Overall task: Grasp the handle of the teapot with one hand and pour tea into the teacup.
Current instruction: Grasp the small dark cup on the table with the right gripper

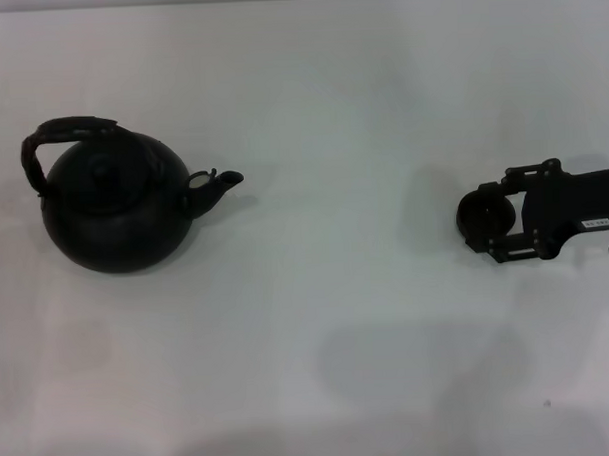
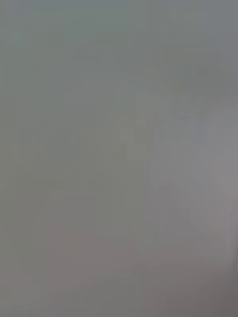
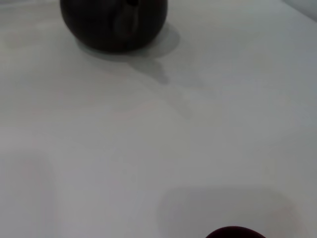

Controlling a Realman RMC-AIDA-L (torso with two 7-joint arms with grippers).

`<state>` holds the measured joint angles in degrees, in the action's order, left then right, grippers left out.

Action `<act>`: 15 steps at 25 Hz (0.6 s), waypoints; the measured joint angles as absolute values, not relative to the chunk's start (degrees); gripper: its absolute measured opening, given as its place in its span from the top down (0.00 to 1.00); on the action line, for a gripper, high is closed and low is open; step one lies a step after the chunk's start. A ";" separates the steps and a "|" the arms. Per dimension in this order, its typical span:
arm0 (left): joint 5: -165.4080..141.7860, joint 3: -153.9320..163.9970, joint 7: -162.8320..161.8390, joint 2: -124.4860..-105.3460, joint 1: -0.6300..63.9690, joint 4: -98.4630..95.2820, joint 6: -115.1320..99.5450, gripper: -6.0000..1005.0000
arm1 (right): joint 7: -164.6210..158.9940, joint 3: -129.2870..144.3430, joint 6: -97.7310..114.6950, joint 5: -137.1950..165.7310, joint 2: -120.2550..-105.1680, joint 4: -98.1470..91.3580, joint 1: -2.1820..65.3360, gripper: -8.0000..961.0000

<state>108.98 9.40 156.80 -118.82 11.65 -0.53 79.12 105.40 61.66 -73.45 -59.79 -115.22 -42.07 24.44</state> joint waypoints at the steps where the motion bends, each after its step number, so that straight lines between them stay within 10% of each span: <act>1: 108.98 9.40 156.80 -118.82 11.69 -0.53 79.11 0.14 | 105.41 61.64 -73.21 -59.86 -115.23 -42.07 24.45 0.22; 15: 108.98 9.47 156.80 -118.83 12.03 -0.52 79.00 0.14 | 96.83 65.21 -81.00 -65.44 -115.29 -51.70 25.10 0.24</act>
